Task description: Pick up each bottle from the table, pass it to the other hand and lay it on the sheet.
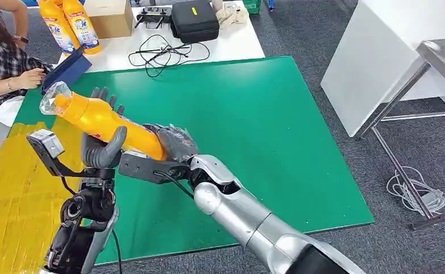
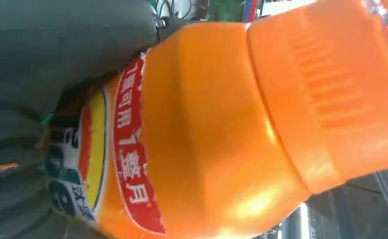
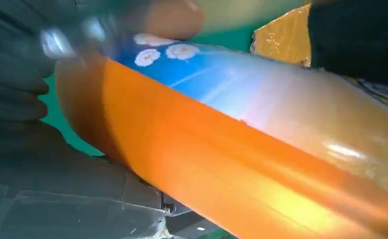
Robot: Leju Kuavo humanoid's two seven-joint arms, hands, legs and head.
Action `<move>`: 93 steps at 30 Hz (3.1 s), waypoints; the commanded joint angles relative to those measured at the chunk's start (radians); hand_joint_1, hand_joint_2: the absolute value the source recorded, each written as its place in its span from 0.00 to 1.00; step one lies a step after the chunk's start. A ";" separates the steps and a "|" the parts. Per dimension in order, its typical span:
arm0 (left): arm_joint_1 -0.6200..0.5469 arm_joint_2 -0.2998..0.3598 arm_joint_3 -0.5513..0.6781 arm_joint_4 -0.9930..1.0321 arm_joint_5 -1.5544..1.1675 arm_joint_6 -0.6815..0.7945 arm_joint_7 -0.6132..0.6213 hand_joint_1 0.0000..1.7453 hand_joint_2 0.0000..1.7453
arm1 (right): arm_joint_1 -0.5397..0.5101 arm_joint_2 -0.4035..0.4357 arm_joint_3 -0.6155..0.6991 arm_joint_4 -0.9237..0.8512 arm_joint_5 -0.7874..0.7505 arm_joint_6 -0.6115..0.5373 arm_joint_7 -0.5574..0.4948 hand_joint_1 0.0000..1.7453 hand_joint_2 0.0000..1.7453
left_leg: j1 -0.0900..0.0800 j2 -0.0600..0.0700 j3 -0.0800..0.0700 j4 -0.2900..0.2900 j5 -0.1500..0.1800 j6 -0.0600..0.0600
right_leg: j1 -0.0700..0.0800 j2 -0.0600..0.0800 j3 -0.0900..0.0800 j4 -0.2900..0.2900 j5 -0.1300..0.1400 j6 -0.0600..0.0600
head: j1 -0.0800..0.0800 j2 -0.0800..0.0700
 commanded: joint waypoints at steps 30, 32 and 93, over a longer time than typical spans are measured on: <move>-0.108 0.009 -0.050 0.061 -0.013 -0.091 -0.016 1.00 1.00 | 0.020 -0.025 0.126 0.000 0.009 0.033 -0.008 1.00 1.00 | 0.001 -0.008 0.008 0.002 -0.004 -0.002 | 0.000 -0.007 0.010 0.001 -0.005 0.000 | 0.000 0.000; -0.104 0.010 -0.048 0.057 -0.013 -0.096 -0.013 1.00 1.00 | 0.022 -0.027 0.119 -0.003 0.007 0.027 -0.006 1.00 1.00 | 0.001 -0.007 0.006 0.001 -0.003 -0.001 | 0.001 -0.006 0.009 0.000 -0.004 0.000 | 0.000 0.000; -0.299 0.285 -0.141 1.115 -1.768 0.417 0.234 0.00 0.00 | 0.169 -0.391 -0.421 -0.379 -0.135 -0.138 -0.118 0.00 0.00 | -0.001 -0.006 0.008 -0.001 -0.002 -0.002 | -0.001 -0.003 0.011 -0.001 -0.002 0.000 | 0.000 0.000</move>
